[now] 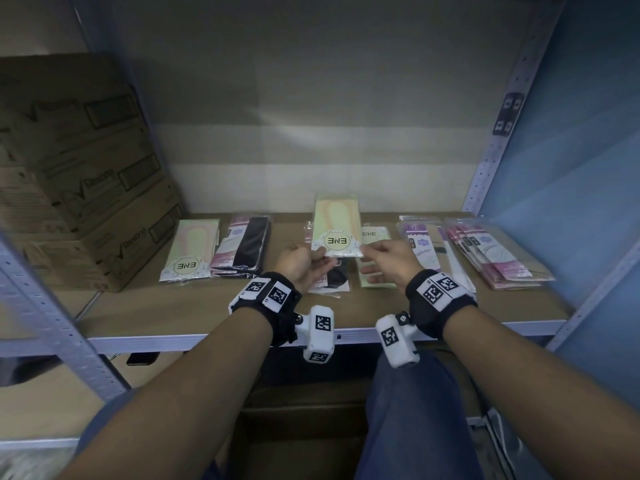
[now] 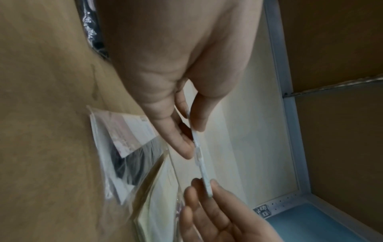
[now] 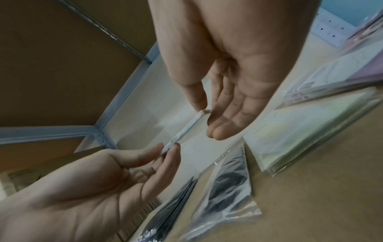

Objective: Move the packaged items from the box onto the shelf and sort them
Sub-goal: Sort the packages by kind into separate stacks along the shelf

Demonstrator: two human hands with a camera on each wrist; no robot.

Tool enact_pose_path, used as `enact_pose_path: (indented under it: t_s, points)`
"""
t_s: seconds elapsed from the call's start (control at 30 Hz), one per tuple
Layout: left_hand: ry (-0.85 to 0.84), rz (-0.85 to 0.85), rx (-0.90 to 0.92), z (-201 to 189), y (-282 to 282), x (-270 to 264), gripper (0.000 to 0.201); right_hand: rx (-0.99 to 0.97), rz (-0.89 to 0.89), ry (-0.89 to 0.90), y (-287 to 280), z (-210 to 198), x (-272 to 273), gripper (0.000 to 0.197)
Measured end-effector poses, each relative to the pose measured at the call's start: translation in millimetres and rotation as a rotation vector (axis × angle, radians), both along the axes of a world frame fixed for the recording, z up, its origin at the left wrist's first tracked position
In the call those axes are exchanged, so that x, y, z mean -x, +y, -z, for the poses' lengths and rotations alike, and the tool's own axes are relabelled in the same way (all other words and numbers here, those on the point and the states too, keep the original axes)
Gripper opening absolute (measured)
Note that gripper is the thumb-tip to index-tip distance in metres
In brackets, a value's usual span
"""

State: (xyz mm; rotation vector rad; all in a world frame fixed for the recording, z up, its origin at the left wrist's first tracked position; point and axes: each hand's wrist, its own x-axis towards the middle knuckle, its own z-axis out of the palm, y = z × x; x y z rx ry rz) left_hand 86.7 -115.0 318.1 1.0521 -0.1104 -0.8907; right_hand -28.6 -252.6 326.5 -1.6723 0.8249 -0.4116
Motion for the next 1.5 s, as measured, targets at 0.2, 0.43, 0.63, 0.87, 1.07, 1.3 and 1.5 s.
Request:
enact_pose_path:
  t_s: [0.2, 0.43, 0.63, 0.87, 1.07, 1.3, 1.5]
  points:
    - [-0.134, 0.110, -0.135, -7, 4, 0, 0.021, -0.214, 0.025, -0.185, -1, 0, 0, 0.010]
    - [-0.897, -0.099, -0.646, -12, 20, -39, 0.034, -0.065, 0.033, -0.106, -17, -5, 14, 0.019]
    - [-1.168, 0.000, -0.714, -20, 43, -58, 0.037, 0.079, -0.071, -0.049, -25, -8, 23, 0.022]
    - [-1.020, 0.406, -0.630, -20, 54, -46, 0.010, 0.203, -0.161, -0.005, -22, -13, 25, 0.025]
    - [-0.895, 0.220, -0.546, -19, 55, -45, 0.011, 0.203, -0.051, -0.007, -26, -10, 21, 0.033]
    - [-0.590, -0.006, -0.366, -12, 52, -52, 0.003, 0.117, 0.006, -0.075, -17, -13, 16, 0.019]
    - [-0.306, 0.000, -0.143, -7, 42, -29, 0.012, -0.099, -0.182, -0.097, 11, -12, 4, 0.025]
